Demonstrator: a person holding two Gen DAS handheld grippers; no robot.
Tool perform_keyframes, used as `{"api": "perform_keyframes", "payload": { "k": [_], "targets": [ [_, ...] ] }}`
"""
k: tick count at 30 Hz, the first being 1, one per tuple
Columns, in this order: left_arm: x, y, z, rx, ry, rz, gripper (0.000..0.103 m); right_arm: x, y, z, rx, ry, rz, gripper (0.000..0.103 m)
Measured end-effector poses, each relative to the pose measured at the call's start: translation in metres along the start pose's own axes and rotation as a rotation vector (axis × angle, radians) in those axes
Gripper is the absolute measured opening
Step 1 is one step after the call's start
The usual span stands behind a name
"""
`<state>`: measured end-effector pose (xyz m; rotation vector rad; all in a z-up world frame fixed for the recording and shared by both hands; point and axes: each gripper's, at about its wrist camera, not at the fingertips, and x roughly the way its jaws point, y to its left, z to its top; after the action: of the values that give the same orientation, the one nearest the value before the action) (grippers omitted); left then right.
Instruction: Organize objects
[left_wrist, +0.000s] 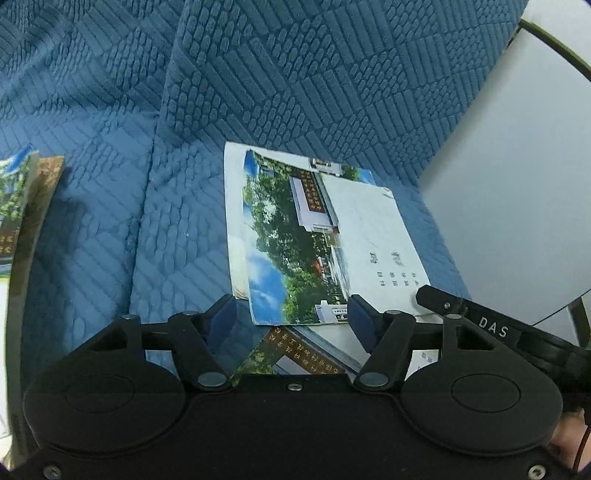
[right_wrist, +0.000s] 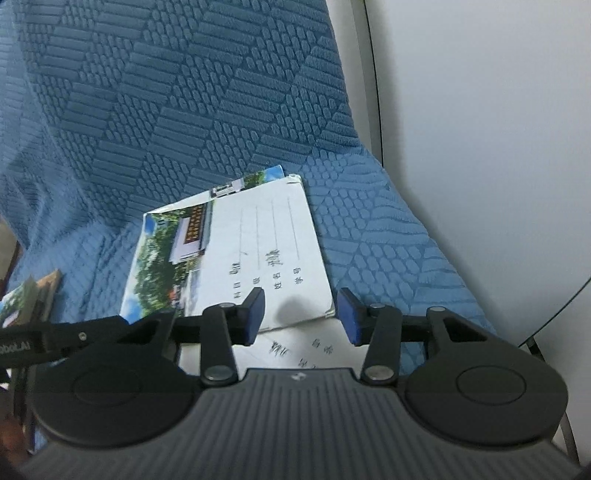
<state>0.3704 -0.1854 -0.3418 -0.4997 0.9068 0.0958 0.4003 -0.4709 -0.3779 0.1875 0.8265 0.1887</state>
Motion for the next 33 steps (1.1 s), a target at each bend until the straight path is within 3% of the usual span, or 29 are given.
{"api": "perform_keyframes", "payload": {
  "k": [8,15,25,33],
  "targets": [
    [0.013,-0.003,-0.003,-0.009,0.017,-0.016,0.064,0.010,-0.013,0.001,0.105,0.040,0.060,0.047],
    [-0.002,0.001,0.001,-0.022,0.012,-0.042,0.069,-0.008,-0.015,0.004,0.157,0.047,0.123,0.048],
    [-0.035,0.016,-0.020,-0.020,0.031,-0.074,0.069,-0.044,0.007,-0.014,0.077,0.082,0.091,0.048],
    [-0.068,0.025,-0.027,0.004,0.034,-0.082,0.069,-0.071,0.028,-0.033,0.091,0.102,0.067,0.048]
  ]
}}
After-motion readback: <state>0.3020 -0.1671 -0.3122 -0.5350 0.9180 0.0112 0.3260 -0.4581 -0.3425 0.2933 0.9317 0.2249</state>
